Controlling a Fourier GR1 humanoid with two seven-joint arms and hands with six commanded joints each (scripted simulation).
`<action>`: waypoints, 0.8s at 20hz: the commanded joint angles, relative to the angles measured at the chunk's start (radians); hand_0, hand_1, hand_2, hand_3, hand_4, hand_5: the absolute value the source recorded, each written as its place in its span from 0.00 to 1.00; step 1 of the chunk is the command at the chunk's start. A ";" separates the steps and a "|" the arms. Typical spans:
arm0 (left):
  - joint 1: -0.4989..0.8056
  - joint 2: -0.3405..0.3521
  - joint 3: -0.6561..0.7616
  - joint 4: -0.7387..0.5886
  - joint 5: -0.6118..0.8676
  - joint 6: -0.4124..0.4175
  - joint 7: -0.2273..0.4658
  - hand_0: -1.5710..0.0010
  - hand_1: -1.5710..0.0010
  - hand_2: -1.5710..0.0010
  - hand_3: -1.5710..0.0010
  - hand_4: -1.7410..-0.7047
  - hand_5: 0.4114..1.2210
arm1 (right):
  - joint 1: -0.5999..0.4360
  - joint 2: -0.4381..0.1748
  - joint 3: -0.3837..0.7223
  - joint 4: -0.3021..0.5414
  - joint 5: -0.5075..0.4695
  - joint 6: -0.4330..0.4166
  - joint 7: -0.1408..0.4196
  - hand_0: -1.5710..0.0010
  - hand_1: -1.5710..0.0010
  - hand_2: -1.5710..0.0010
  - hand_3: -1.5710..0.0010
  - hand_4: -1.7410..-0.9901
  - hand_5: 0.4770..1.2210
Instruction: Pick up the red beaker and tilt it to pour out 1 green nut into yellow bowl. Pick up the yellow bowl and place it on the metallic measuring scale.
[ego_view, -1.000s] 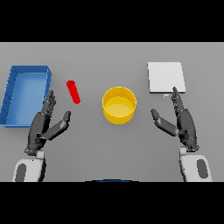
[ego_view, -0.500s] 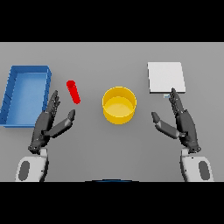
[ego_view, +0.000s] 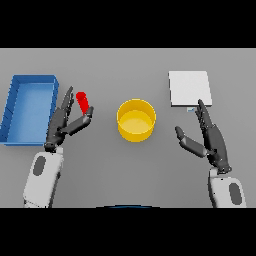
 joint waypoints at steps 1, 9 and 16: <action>-0.033 -0.001 0.013 0.041 0.004 0.004 -0.005 1.00 1.00 1.00 1.00 0.50 0.28 | 0.003 0.002 0.000 0.004 -0.001 0.002 -0.006 1.00 1.00 1.00 1.00 0.59 0.20; -0.187 0.004 0.045 0.266 -0.034 0.041 -0.090 1.00 1.00 1.00 1.00 0.48 0.31 | -0.018 0.003 -0.005 0.013 0.008 -0.013 0.018 1.00 1.00 1.00 1.00 0.59 0.22; -0.260 -0.038 0.086 0.380 -0.014 0.080 -0.158 0.90 0.91 0.89 0.92 0.36 0.41 | -0.013 -0.001 -0.011 0.022 0.005 -0.010 0.011 1.00 1.00 1.00 1.00 0.59 0.23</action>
